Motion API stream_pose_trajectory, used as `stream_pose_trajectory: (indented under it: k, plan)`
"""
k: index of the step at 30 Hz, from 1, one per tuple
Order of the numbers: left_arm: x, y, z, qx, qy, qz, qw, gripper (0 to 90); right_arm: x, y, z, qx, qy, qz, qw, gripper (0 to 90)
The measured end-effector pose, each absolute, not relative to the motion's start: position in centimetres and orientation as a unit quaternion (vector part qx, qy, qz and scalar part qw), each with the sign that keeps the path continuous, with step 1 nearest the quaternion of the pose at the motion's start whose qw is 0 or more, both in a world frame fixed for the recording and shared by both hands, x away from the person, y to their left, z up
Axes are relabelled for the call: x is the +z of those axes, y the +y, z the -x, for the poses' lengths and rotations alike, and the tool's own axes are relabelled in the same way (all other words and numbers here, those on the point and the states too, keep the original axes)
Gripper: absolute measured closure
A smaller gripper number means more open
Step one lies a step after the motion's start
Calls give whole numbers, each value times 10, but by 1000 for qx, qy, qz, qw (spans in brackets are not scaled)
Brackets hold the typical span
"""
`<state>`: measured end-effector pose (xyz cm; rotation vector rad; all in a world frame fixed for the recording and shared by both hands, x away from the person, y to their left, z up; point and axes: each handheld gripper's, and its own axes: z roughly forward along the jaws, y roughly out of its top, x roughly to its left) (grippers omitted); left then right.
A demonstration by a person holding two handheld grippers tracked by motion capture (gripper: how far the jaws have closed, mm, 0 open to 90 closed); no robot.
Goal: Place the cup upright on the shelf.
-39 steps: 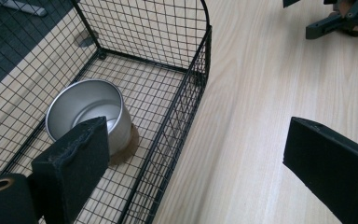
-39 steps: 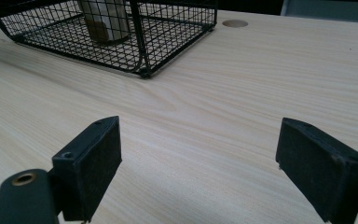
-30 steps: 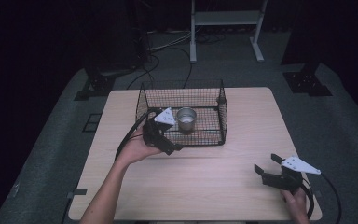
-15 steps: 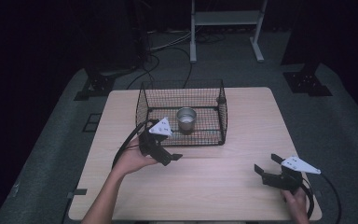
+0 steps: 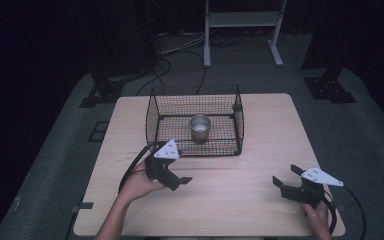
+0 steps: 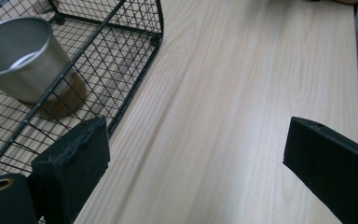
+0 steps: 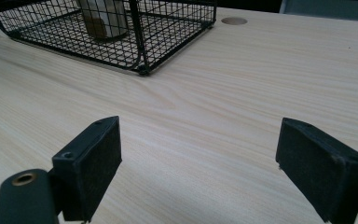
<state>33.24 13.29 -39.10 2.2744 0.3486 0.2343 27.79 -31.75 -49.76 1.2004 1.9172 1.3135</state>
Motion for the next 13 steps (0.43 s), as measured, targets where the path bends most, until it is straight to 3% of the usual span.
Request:
stream_pose_trajectory:
  k: [13]
  plan:
    - [-413, 145, -301, 98, 142, -879, 444, 60, -498, -317, -278, 484, 708, -444, 258, 135]
